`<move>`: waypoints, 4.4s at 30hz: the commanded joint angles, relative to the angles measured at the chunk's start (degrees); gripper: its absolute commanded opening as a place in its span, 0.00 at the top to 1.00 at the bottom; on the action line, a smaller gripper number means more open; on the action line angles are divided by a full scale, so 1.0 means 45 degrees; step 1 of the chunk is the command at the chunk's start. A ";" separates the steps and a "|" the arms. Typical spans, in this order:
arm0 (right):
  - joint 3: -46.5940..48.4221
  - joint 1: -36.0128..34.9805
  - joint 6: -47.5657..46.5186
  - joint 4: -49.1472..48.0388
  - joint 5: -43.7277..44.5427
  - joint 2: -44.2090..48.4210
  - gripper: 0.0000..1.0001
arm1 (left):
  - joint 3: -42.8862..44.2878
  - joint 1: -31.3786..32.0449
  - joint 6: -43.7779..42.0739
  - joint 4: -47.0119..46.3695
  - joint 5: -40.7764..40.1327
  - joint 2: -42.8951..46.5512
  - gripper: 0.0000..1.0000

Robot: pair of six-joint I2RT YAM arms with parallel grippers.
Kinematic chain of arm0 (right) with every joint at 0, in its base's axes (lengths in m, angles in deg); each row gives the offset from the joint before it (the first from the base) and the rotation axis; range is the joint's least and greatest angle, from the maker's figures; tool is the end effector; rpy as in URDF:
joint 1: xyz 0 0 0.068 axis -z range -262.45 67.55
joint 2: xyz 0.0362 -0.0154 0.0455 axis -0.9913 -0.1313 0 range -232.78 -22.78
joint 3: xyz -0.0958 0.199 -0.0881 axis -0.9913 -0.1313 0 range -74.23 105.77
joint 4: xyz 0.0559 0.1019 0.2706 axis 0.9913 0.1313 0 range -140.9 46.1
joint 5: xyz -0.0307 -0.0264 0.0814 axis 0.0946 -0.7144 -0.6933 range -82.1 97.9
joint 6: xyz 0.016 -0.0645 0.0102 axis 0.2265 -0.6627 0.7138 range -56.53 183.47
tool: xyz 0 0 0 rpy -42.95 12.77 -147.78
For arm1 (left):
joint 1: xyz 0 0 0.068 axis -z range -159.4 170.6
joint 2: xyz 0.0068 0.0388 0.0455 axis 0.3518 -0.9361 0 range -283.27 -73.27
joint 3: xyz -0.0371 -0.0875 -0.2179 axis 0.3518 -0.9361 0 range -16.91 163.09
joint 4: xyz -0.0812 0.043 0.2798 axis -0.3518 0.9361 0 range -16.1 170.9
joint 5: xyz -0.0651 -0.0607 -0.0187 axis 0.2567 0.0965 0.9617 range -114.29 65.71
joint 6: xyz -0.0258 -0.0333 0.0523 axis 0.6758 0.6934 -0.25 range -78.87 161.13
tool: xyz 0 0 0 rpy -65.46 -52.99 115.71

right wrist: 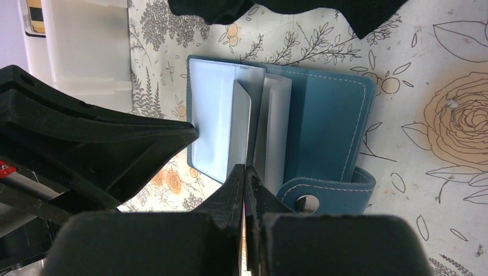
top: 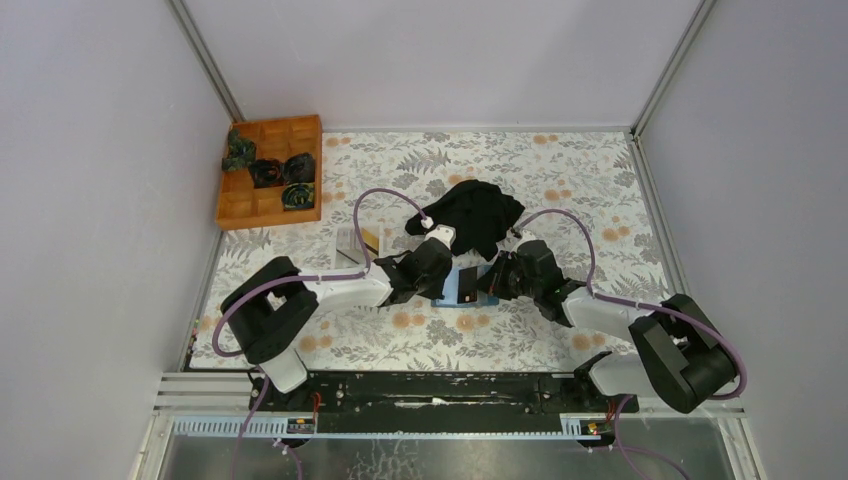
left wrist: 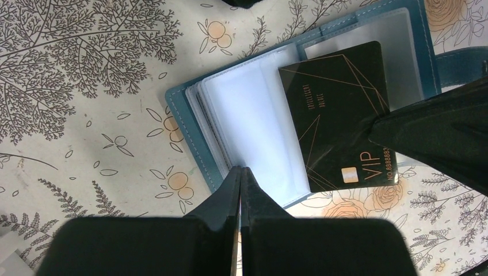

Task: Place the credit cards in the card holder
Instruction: Insert the credit card into the card holder.

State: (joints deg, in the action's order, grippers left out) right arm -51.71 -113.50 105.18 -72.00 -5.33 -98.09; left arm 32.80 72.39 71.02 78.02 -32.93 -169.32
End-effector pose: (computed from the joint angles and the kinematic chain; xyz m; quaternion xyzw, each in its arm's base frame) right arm 0.2394 0.1584 0.0806 0.0247 0.8690 0.3680 0.3299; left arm 0.2299 -0.2792 0.0807 0.1533 0.9261 -0.1670 0.3016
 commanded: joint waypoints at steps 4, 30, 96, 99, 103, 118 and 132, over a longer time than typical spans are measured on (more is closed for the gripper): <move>-0.0190 0.0063 0.0064 -0.0394 -0.0330 -0.0473 1.00 | -0.0028 0.0175 -0.0089 0.0171 -0.0423 -0.0376 1.00; -0.0400 0.0064 -0.0040 -0.1317 -0.0310 -0.1583 1.00 | 0.0133 0.0256 0.0124 0.0732 -0.1212 0.0577 0.78; 0.1032 -0.1011 -0.0882 0.0965 0.1324 -0.1588 0.65 | 0.0136 0.0762 0.0248 0.0666 -0.1539 -0.0635 0.94; 0.1186 -0.1214 -0.0853 0.1069 0.1463 -0.1585 0.65 | 0.0126 0.0842 0.0290 0.0667 -0.1554 -0.0632 0.94; 0.1330 -0.1440 -0.0783 0.1135 0.1577 -0.1661 0.65 | 0.0135 0.0997 0.0348 0.0666 -0.1573 -0.0621 0.94; 0.1342 -0.2000 -0.0551 0.1334 0.1904 -0.1077 0.65 | 0.0163 0.1477 0.0582 0.0647 -0.1710 -0.0598 0.96; 0.1476 -0.2361 -0.0463 0.0974 0.1711 -0.1368 0.65 | 0.0239 0.1723 0.0798 0.0496 -0.1639 -0.0641 0.96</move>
State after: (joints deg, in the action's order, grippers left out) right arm -46.88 -121.85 102.32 -66.61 4.83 -103.86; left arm 33.13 78.40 72.53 81.72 -43.51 -170.91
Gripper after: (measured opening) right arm 0.350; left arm 0.046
